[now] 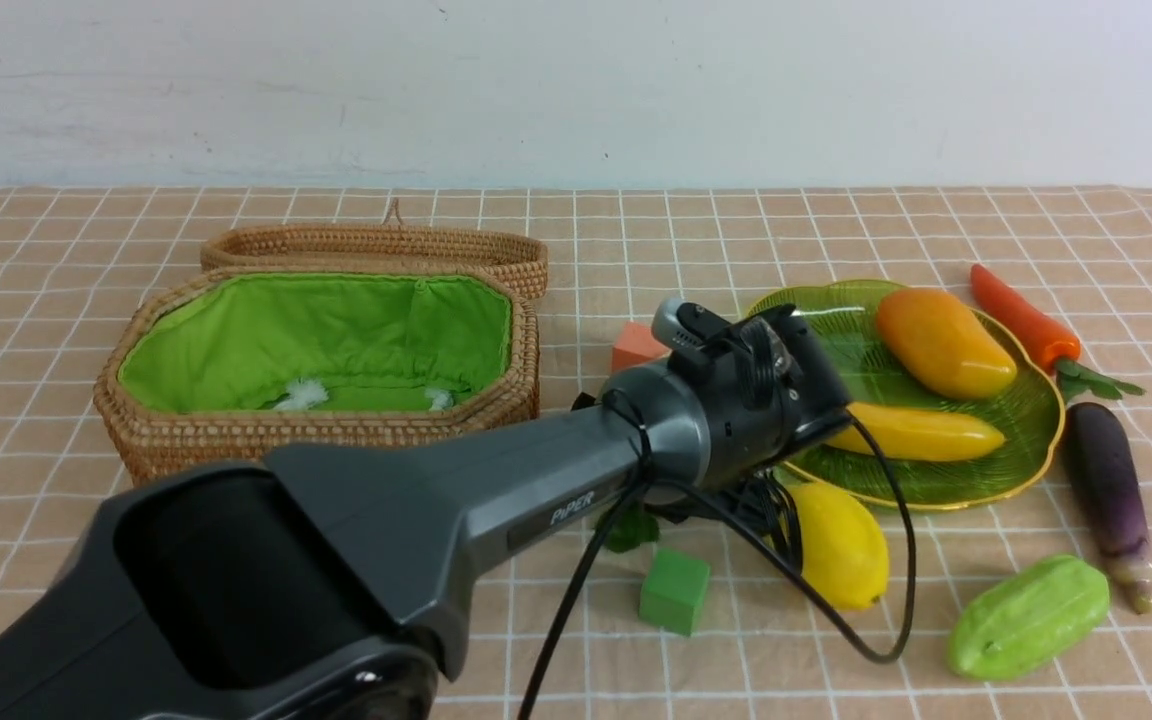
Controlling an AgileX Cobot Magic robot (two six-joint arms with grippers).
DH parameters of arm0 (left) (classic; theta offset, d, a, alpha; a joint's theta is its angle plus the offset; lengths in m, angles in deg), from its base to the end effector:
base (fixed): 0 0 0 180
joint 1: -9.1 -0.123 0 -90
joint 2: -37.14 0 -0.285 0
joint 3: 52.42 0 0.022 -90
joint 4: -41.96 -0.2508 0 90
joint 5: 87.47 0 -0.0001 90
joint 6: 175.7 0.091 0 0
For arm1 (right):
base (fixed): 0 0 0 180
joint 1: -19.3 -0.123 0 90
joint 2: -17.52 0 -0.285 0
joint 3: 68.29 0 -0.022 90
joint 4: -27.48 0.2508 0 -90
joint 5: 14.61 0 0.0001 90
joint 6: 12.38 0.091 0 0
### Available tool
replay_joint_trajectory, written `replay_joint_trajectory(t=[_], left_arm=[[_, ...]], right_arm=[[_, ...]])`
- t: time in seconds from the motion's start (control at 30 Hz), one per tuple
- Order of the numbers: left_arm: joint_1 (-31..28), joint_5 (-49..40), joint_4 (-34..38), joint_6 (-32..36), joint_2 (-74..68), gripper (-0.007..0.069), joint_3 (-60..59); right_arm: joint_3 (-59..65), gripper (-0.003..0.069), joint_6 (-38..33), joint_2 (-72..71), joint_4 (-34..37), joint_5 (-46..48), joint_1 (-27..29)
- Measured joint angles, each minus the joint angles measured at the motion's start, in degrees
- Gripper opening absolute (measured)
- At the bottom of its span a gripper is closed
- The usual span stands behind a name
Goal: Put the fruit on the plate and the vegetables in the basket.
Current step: Take a daikon with your left arm and place it on the basket on the left.
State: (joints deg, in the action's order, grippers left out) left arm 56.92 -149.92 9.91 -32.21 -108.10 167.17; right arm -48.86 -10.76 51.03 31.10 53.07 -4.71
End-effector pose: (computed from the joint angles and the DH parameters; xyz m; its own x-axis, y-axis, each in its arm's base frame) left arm 0.3699 -0.3444 0.1618 -0.8025 0.4285 -0.4152 0.3070 0.8933 0.3284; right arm 0.0229 0.0160 0.4027 -0.4877 -0.1601 -0.8582 -0.4272 0.9011 0.0747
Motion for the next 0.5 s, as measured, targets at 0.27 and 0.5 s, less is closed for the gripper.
replay_joint_trajectory(t=[0.27,0.5], left_arm=[[0.0,-4.6,0.6,3.6,-0.1,-0.0013,5.7],[0.0,-7.6,2.8,8.7,1.9,-0.0013,11.9]], right_arm=[[0.0,0.0236,0.0,0.0,0.0,0.0,0.0],[0.0,0.0236,0.0,0.0,0.0,0.1,0.0]])
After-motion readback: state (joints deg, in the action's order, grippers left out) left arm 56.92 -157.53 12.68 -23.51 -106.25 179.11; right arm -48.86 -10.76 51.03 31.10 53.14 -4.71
